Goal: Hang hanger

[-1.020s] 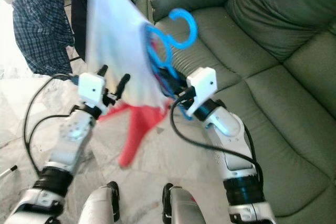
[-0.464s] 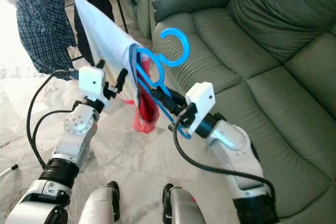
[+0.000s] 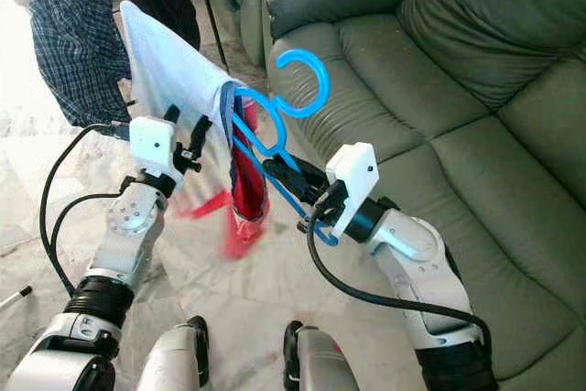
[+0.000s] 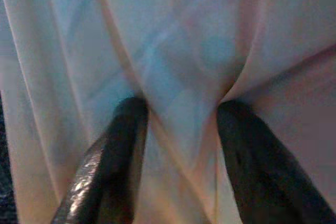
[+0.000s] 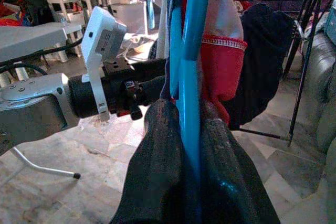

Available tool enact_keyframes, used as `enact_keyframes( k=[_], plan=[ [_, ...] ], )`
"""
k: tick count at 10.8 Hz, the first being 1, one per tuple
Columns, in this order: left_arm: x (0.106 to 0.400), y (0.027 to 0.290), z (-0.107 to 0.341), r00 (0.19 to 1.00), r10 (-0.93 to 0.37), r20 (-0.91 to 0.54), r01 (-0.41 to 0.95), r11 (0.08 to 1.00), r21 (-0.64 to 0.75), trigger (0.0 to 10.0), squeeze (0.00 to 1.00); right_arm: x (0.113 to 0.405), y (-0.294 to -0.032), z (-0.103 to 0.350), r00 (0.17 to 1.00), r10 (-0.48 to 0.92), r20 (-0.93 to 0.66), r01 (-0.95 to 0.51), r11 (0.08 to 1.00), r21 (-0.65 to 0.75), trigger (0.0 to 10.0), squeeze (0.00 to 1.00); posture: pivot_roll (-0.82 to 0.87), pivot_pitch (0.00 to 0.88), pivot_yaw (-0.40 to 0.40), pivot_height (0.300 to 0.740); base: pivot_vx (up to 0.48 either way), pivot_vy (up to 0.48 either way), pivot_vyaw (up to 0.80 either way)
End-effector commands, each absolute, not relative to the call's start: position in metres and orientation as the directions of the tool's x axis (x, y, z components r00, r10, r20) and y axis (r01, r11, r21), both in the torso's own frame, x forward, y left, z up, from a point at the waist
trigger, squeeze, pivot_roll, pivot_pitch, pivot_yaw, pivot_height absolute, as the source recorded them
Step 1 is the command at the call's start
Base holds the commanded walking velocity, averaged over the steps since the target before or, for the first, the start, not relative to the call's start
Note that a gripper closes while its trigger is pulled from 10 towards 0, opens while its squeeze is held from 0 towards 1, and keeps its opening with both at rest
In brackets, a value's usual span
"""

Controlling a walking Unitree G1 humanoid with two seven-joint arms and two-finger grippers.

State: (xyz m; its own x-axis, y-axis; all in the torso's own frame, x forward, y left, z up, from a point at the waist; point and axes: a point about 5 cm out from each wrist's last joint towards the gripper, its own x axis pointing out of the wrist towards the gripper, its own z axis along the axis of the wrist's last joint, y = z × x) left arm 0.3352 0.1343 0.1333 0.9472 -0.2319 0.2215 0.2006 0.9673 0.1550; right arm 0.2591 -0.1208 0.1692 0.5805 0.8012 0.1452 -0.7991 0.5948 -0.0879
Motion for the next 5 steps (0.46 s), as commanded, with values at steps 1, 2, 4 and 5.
enact_keyframes(
  k=[1, 2, 4, 5],
  plan=[
    [0.3357, 0.1371, 0.1332, 0.949, -0.220, 0.226, 0.185, 0.969, 0.164, 0.0, 0.00, 0.2568, -0.1214, 0.1782, 0.562, 0.809, 0.174, -0.804, 0.583, -0.115, 10.0, 0.00, -0.03, 0.198, -0.021, 0.740, 0.000, 0.000, 0.00],
    [0.3360, 0.1373, 0.1331, 0.948, -0.220, 0.228, 0.184, 0.969, 0.166, 0.0, 0.00, 0.2567, -0.1214, 0.1783, 0.561, 0.810, 0.170, -0.806, 0.582, -0.113, 10.0, 0.00, -0.03, 0.198, -0.021, 0.740, 0.000, 0.000, 0.00],
    [0.3368, 0.1399, 0.1339, 0.950, -0.210, 0.231, 0.172, 0.970, 0.174, 0.0, 0.00, 0.2587, -0.1235, 0.1776, 0.582, 0.796, 0.169, -0.788, 0.603, -0.127, 10.0, 0.00, -0.03, 0.200, -0.018, 0.740, 0.000, 0.000, 0.00],
    [0.3369, 0.1420, 0.1336, 0.952, -0.202, 0.231, 0.163, 0.971, 0.177, 0.0, 0.00, 0.2610, -0.1251, 0.1787, 0.604, 0.777, 0.178, -0.766, 0.628, -0.138, 10.0, 0.00, -0.03, 0.201, -0.016, 0.740, 0.000, 0.000, 0.00]
  ],
)
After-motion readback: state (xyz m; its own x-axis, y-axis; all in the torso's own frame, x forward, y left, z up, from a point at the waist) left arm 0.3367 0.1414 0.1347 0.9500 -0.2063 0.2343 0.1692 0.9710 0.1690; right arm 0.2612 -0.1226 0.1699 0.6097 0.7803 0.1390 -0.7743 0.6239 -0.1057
